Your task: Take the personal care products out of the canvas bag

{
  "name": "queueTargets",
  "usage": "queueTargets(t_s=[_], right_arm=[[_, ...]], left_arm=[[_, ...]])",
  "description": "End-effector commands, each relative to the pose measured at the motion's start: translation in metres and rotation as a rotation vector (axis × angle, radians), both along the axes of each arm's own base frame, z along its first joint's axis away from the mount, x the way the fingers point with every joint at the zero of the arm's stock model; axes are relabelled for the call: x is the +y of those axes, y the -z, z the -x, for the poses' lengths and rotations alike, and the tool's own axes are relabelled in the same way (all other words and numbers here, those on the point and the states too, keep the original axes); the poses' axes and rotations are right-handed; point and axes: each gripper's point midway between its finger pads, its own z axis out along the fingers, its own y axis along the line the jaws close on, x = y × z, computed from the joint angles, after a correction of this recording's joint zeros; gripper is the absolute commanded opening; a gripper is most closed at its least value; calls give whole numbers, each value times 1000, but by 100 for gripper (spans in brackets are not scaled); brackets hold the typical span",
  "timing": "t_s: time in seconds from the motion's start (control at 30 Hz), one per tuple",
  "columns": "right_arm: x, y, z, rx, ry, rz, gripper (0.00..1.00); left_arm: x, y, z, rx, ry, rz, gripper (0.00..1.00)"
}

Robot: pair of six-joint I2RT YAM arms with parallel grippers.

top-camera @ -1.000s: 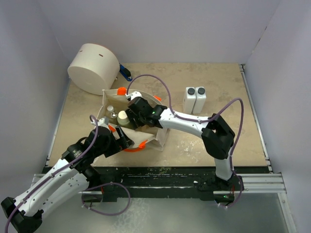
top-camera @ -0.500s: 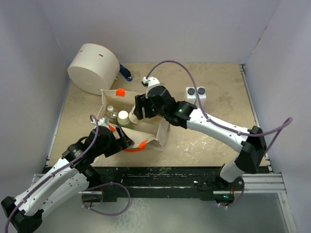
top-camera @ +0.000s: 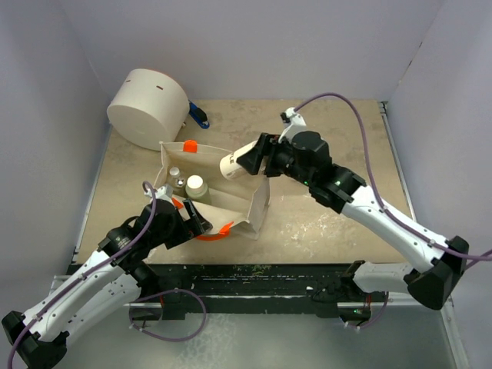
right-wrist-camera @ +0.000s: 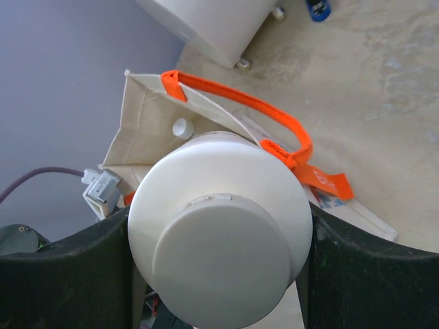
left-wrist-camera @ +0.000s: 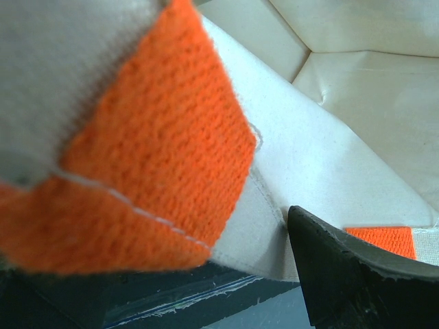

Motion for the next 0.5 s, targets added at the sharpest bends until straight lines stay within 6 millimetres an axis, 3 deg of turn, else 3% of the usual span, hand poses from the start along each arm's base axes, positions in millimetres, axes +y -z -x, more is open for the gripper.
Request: queueTargets(t_s=[0.0,0.1,0.2,0.27,0.37,0.43,0.47], right_arm=[[-49,-89,2,-213,169,-109,0],[-106,-76,1,-225,369,63,0],[-173,-32,4,-167,626,290,0],[-206,2,12,-118,746,420,0],[-234,56,23,-56,846,552,0],[-241,90,29,-20,865,597,0],[-243,94,29,-13,891,580,0]], left_arm=[[-6,-13,3,-13,48,14,99],[-4,-16,1,-23,43,8,99],[-3,-17,0,-29,36,3,99],[-3,-17,-1,-32,34,2,99],[-3,-15,-2,-26,35,-5,99],[-4,-14,-3,-22,35,-12,99],[-4,-13,-3,-18,37,-13,99]])
